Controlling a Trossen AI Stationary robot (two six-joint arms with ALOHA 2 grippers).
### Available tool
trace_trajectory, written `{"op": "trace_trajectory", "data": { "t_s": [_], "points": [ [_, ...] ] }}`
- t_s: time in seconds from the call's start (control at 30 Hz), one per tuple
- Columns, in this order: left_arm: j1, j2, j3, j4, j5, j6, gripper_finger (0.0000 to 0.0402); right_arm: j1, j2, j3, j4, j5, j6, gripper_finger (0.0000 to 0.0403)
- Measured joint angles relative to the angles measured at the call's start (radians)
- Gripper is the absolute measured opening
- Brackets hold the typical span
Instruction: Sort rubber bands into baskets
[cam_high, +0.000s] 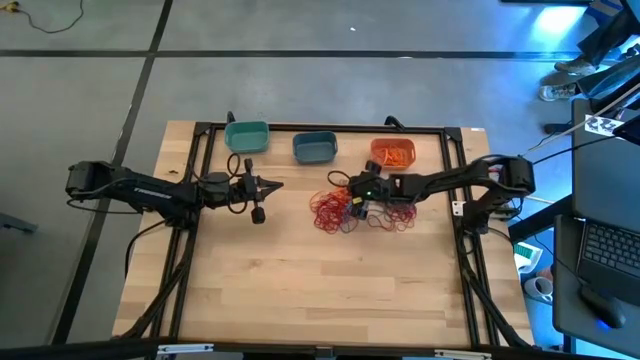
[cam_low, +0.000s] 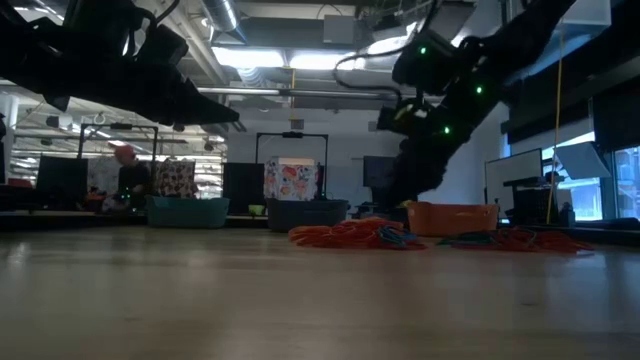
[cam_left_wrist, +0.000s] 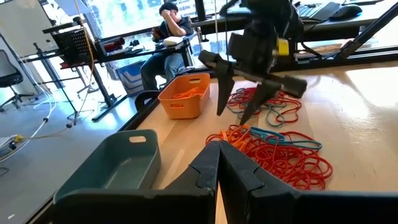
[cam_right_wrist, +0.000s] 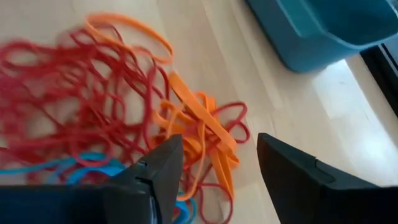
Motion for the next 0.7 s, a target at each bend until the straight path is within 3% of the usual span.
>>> {"op": "trace_trajectory", "data": {
  "t_s": [0.53,0.7],
  "points": [
    [0.000,0.000,0.000,0.000,0.000,0.000,0.0005,-0.048,0.104,-0.001,0.082,0.035,-0.046,0.0098],
    [0.000,0.000,0.000,0.000,0.000,0.000,0.0005,-0.044,0.104,-0.001,0.108,0.035,-0.073,0.0047]
  ]
}}
